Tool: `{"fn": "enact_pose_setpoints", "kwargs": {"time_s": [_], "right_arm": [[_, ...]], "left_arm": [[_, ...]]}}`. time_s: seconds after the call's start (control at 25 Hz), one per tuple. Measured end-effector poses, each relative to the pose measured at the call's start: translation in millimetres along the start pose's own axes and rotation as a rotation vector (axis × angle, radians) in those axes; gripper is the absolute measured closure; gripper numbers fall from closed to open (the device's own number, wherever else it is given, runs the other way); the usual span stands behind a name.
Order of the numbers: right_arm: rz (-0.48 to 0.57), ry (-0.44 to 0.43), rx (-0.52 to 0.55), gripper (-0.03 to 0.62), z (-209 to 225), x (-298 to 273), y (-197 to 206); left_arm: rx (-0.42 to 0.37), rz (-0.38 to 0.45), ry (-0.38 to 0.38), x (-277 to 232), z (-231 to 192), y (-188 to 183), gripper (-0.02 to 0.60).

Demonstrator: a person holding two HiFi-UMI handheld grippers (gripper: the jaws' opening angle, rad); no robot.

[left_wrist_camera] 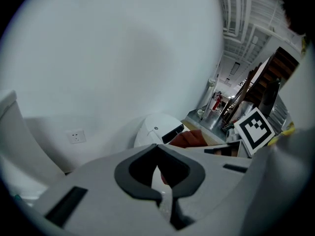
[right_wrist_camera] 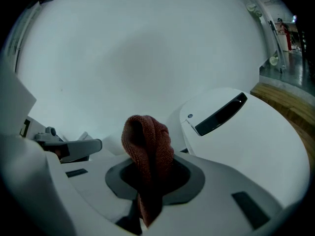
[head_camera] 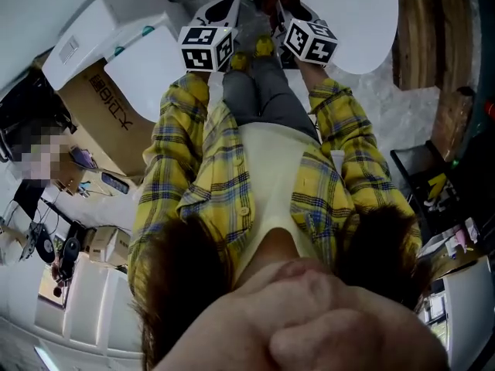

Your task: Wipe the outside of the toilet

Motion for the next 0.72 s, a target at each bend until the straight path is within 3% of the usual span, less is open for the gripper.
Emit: {"fn": "enact_pose_setpoints", "kwargs": {"time_s": [0.72], "right_arm": [[0.041, 0.143, -0.132, 0.513, 15.0, -123.4, -6.7]], "left_arm": [[-0.051, -0.061, 0.069, -77.4, -68.4, 11.9, 0.574]]}}
Point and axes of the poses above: the fingertips, and each gripper's own axes: x backward along the fingers, z to its right, y out of its underside, the point moved 7 cm from there along x, backward along the fingers, and after that the axes turned 3 degrees about -z, right-handed, at the moved point
